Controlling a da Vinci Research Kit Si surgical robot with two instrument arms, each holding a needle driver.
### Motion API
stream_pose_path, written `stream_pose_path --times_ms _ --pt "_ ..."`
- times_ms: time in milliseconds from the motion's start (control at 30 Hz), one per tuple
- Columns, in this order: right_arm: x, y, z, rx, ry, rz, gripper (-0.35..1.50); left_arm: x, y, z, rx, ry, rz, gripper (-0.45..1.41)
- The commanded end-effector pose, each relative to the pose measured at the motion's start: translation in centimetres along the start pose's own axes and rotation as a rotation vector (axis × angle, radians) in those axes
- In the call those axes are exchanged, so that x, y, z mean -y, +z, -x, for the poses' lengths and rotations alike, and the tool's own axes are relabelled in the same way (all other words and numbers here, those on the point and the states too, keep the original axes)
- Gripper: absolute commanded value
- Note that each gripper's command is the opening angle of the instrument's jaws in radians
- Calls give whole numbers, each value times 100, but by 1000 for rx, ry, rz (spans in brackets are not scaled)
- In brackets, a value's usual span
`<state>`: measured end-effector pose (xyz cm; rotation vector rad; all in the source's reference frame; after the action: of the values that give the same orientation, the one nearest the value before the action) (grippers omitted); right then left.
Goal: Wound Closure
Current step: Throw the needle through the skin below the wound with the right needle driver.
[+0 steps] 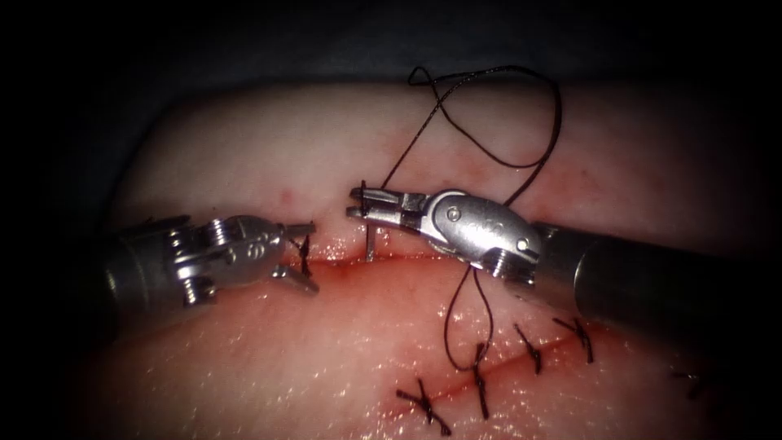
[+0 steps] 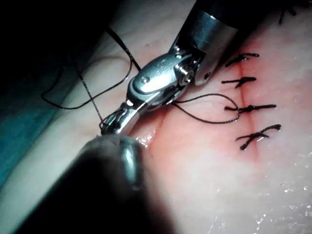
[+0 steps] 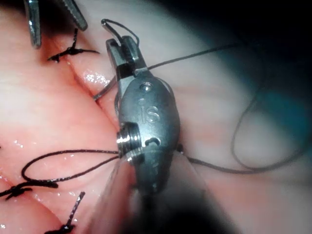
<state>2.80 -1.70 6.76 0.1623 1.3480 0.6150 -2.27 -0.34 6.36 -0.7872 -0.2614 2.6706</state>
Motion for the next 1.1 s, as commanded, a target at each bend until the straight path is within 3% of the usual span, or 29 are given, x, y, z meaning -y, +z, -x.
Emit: stream_pose_path --times_ms 33,233,500,767,1100 --pt "-2 12 -3 -1 11 4 -35 1 -1 -8 -18 4 -17 27" --pt "-2 13 -3 9 41 20 -35 -20 -7 -10 -30 7 -61 12" --pt "-5 12 0 48 109 16 -35 -78 40 0 -77 22 -44 -3" --pt "-3 8 1 82 231 -16 -35 -93 72 5 -78 41 -12 -8" --pt "3 8 5 147 449 -33 -35 -97 82 13 -62 55 -2 -8"
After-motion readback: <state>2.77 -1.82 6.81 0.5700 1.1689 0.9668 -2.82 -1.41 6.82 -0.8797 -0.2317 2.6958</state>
